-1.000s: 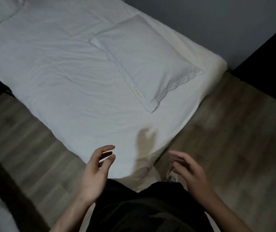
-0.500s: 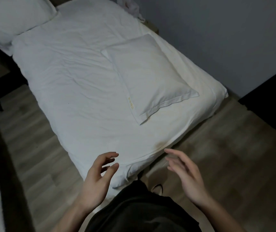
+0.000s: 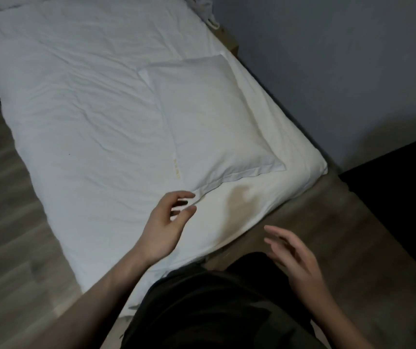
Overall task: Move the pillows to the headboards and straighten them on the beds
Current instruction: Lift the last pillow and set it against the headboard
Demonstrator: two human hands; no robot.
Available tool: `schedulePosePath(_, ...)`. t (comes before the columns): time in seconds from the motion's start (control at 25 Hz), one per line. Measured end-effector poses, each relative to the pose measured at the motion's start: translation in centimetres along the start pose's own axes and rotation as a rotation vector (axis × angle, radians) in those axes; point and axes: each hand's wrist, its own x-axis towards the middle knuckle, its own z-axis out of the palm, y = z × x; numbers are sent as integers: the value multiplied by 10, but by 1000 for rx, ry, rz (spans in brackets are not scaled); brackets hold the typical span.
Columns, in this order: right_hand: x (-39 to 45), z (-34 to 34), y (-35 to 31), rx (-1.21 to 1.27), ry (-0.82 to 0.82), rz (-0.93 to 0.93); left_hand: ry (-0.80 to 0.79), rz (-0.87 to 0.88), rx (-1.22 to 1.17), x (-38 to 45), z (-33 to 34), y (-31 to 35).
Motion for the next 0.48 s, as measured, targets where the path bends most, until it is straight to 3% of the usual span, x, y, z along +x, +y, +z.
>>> schedulePosePath(0.24,103,-17,-43,-66,-70,6,94,-136,-58,56,26,5)
schedulePosePath(0.48,226,-52,-76,-208,-390,-14,340,-294,-106,90,86,-5)
